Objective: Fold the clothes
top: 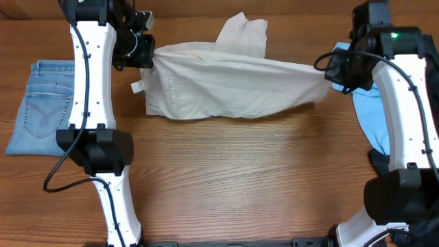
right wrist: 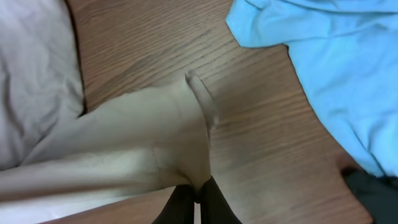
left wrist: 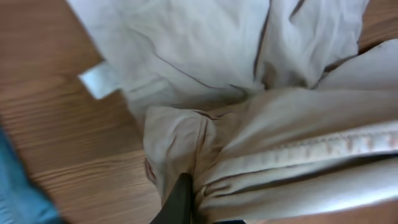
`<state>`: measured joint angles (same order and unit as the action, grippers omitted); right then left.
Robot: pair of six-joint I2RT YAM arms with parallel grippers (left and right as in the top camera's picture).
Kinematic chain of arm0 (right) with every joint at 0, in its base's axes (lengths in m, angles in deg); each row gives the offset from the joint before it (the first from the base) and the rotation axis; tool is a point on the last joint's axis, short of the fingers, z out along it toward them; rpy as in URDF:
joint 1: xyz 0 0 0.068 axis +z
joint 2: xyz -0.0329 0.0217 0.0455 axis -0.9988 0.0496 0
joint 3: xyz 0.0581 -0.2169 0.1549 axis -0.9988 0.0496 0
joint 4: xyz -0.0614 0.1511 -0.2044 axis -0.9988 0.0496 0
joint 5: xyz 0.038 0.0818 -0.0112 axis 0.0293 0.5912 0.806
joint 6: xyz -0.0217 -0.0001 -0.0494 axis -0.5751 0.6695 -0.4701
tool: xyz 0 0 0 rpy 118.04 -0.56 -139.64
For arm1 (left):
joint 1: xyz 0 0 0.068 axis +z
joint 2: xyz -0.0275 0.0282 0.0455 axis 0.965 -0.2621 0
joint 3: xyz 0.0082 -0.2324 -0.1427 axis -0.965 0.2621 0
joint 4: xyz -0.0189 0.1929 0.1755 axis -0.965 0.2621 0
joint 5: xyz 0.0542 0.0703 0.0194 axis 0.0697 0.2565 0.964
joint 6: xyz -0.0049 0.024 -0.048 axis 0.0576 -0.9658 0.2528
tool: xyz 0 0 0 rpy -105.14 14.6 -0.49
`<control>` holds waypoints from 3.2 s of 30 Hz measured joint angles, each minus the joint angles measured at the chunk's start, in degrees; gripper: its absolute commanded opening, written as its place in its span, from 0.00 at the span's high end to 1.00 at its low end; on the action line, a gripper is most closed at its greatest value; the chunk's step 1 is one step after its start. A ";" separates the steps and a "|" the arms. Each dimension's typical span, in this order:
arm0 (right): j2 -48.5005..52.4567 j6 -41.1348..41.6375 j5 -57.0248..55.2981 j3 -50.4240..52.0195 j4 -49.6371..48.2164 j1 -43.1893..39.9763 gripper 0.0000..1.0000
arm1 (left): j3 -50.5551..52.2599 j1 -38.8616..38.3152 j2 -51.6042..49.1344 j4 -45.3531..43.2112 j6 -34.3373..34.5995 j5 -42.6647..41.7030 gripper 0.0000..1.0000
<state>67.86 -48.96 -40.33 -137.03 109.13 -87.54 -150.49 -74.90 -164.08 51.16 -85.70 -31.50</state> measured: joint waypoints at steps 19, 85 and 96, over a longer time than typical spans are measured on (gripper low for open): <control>0.00 -5.16 3.06 3.54 6.08 -1.49 0.96 | 16.41 1.03 -0.13 -0.15 0.04 -5.46 0.96; -7.15 -15.30 20.04 25.57 -23.45 4.59 0.59 | 66.20 0.20 24.02 -47.82 10.47 -0.35 0.66; -1.60 -16.15 17.00 24.63 -58.34 17.25 0.43 | 66.18 2.03 13.97 -60.92 10.03 0.24 0.66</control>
<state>66.26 -65.11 -23.33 -112.40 50.79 -70.30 -84.31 -72.87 -150.12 -9.76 -75.67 -31.26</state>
